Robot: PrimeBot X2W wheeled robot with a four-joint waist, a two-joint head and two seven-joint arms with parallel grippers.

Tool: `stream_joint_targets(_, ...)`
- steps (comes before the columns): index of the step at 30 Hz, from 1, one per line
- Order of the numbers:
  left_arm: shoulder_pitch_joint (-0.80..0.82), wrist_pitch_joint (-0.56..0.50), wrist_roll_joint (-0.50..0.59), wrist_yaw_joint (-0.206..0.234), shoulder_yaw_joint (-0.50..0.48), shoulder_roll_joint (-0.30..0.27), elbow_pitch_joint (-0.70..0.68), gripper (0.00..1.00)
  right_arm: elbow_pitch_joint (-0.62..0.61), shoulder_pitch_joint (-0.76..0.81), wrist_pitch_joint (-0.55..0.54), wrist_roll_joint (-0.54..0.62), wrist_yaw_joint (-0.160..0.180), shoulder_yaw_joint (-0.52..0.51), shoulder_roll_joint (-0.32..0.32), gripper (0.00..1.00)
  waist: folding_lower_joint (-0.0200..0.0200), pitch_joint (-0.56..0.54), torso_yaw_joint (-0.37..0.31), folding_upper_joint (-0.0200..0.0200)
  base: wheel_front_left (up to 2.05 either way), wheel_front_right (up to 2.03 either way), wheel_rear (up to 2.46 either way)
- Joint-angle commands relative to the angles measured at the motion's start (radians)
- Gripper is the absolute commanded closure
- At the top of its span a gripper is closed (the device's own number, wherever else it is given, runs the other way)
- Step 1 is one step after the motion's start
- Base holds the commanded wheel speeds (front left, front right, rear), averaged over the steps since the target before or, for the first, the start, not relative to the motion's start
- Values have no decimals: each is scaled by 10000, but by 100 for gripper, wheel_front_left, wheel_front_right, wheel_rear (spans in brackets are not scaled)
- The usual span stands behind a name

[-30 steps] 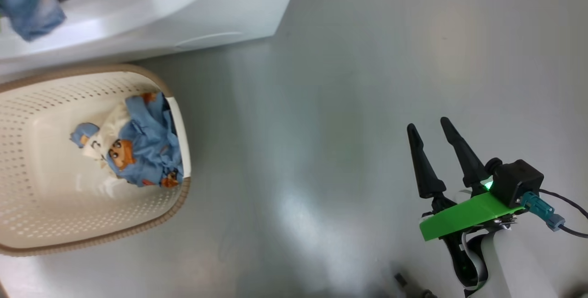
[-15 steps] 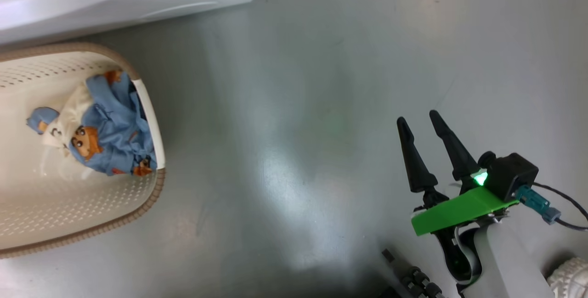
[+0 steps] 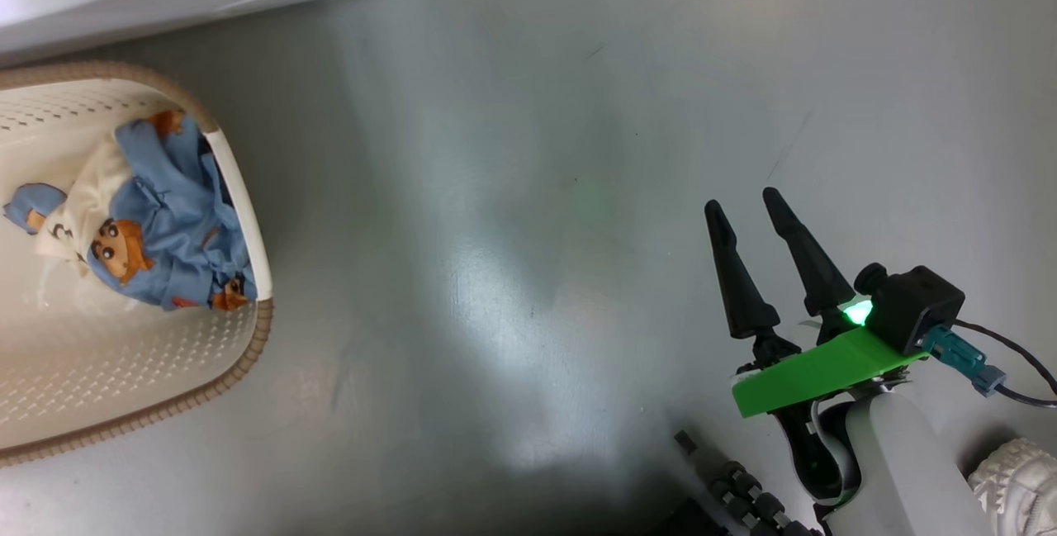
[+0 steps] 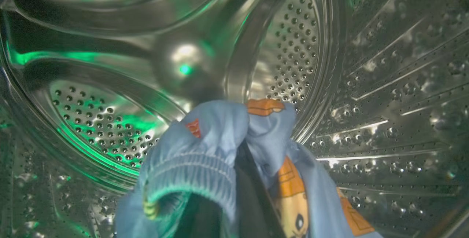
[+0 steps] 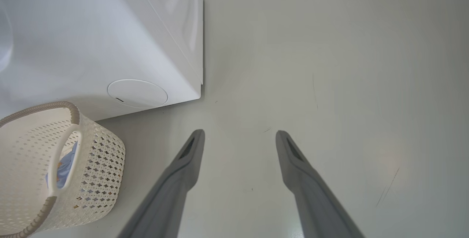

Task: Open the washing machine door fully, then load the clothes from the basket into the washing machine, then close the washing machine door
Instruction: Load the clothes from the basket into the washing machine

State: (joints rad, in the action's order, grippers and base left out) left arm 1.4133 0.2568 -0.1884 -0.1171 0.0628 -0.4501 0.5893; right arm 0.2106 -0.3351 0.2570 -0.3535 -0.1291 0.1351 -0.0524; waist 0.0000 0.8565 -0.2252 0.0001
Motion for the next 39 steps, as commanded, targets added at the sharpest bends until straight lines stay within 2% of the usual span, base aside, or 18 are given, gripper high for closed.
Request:
stream_joint_targets(1,-73,44,110,80,-210,-572,-445,100,-175,124,48,-101,-16,242,22,0,0,28,-12,-1,0,0,0)
stream_joint_targets(4,-316,46,122,60,-303,-467,-480,100,-141,89,48,-123,-16,229,22,0,0,50,22,-1,0,0,0)
stream_joint_targets(6,-474,47,-16,50,-391,-340,-41,100,-109,86,48,-123,-16,223,22,0,0,12,57,-1,0,0,0)
stream_joint_targets(7,-487,47,-55,47,-417,-300,127,67,-98,82,48,-121,-16,214,22,0,0,4,78,-1,0,0,0)
stream_joint_targets(8,-502,47,-78,43,-429,-267,273,0,-90,76,48,-121,-16,203,22,0,0,-10,101,-1,0,0,0)
stream_joint_targets(15,-725,48,-303,-29,-336,51,998,0,-29,59,48,-55,-16,25,22,0,0,-209,369,-1,0,0,0)
stream_joint_targets(23,-1345,48,-499,-75,-296,519,1026,0,26,34,48,193,-16,-167,22,0,0,-701,779,-1,0,0,0)
stream_joint_targets(32,-2309,49,-625,-97,-428,909,588,0,119,150,48,452,-16,-360,22,0,0,-1267,1112,-1,0,0,0)
stream_joint_targets(39,-4091,49,-662,-29,-925,1226,-575,0,108,422,48,799,-16,-571,22,0,0,-2093,1283,-1,0,0,0)
